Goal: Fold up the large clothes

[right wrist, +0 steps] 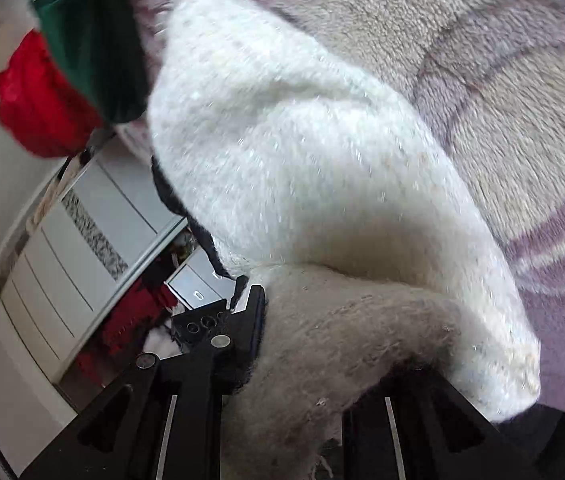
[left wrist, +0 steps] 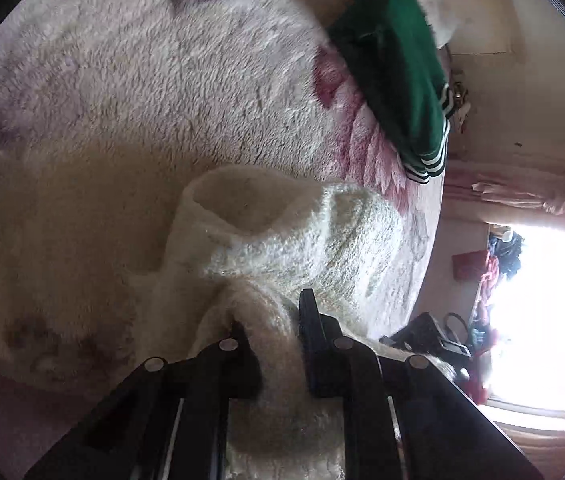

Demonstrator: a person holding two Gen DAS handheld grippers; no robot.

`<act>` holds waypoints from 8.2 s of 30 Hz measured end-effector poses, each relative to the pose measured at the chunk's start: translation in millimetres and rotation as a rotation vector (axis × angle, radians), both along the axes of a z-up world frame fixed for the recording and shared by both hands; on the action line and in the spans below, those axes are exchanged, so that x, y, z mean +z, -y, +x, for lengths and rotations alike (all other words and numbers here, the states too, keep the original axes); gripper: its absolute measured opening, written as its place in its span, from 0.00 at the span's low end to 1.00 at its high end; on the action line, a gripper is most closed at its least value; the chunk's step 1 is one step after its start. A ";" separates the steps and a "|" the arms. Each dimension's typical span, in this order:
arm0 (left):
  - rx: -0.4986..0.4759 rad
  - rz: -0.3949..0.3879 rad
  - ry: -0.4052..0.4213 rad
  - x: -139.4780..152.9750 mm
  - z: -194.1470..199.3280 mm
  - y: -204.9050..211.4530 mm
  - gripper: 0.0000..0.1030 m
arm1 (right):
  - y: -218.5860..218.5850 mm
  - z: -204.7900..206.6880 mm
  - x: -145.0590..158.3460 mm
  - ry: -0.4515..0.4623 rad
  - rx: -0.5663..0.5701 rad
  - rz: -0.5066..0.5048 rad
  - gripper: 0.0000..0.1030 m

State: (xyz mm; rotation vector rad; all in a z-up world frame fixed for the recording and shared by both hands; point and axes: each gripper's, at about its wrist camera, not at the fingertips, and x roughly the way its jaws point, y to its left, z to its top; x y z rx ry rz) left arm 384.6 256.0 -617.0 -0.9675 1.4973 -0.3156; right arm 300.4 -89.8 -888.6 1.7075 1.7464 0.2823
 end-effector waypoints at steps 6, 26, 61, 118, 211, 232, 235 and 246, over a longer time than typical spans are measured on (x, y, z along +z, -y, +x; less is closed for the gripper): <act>-0.068 -0.060 -0.004 31.9 -4.3 -6.1 0.25 | 4.1 16.9 20.7 -0.013 -0.032 0.112 0.77; -0.126 0.373 0.141 93.1 -122.2 5.9 0.73 | 31.3 -26.7 153.4 0.487 0.564 -0.560 0.78; -0.361 0.474 0.205 9.4 56.5 76.0 0.20 | 68.9 -19.8 99.7 0.517 0.488 -0.624 0.32; 0.006 0.434 0.108 35.6 -94.8 -24.2 0.68 | 74.0 -48.9 179.5 0.719 0.766 -0.640 0.75; 0.025 0.598 0.187 46.0 -49.2 72.3 1.00 | 30.1 57.2 76.3 0.448 0.811 -0.966 0.21; 0.013 0.718 0.241 80.2 -32.0 43.1 0.99 | -46.5 58.3 68.6 0.530 1.037 -0.906 0.35; -0.061 0.736 0.207 67.2 -2.6 49.1 0.99 | -40.2 59.4 106.8 0.559 1.003 -0.911 0.35; -0.051 0.677 0.169 44.7 16.2 36.3 0.99 | -25.2 67.6 87.4 0.543 1.008 -0.966 0.27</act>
